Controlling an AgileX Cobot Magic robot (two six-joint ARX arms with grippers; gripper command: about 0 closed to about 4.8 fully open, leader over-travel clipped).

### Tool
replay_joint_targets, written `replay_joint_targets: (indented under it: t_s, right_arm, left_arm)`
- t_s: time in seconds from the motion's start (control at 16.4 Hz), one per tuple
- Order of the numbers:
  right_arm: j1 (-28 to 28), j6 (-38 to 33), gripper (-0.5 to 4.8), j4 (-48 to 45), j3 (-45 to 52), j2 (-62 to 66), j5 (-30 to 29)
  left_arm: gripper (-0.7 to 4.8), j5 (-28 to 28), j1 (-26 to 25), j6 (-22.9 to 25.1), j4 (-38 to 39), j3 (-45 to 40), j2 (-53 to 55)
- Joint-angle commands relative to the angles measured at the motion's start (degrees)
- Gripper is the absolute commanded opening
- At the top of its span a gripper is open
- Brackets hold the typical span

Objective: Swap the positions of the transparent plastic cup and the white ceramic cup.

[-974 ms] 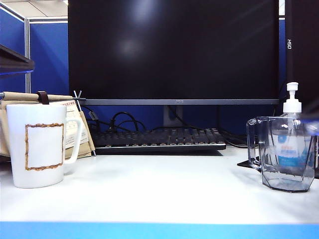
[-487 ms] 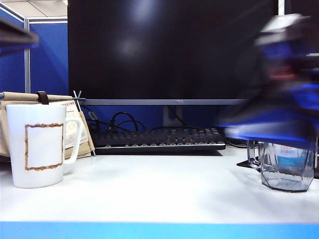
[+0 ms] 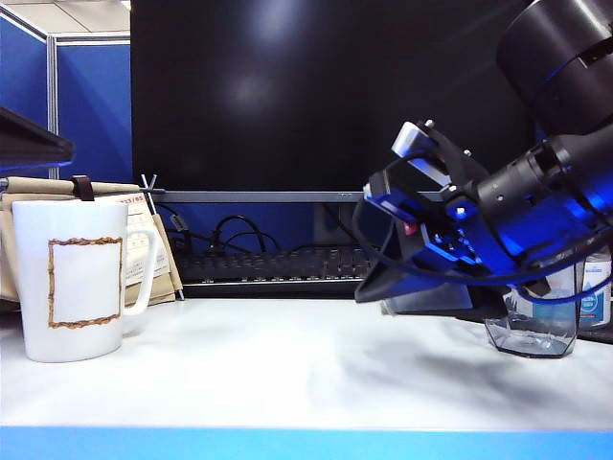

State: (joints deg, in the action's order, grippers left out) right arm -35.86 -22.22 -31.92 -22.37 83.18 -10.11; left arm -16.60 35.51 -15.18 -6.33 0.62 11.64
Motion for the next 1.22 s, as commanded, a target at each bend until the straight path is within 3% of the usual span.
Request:
replay_joint_targets:
  t_s: [0.06,0.49,0.91,1.22]
  right_arm:
    - [1.79,1.29,1.44,2.64,0.07,-0.55,2.05]
    - [6.21,3.37,1.44,12.59,0.09,-4.7,2.97]
    - [6.49,7.93,1.44,28.5,0.11,-16.33,19.98]
    - [6.54,10.23,1.44,33.03,0.11,-19.19,31.43]
  left_arm:
    - [-0.06,0.15,0.0,1.7,-0.85,0.2,0.0]
    - [-0.06,0.35,0.0,2.73,-1.05,0.28,0.0]
    - [-0.06,1.38,-0.02,2.82,-1.01,0.28,-0.02]
    - [-0.06,1.4,-0.02,3.21,-1.01,0.28,-0.04]
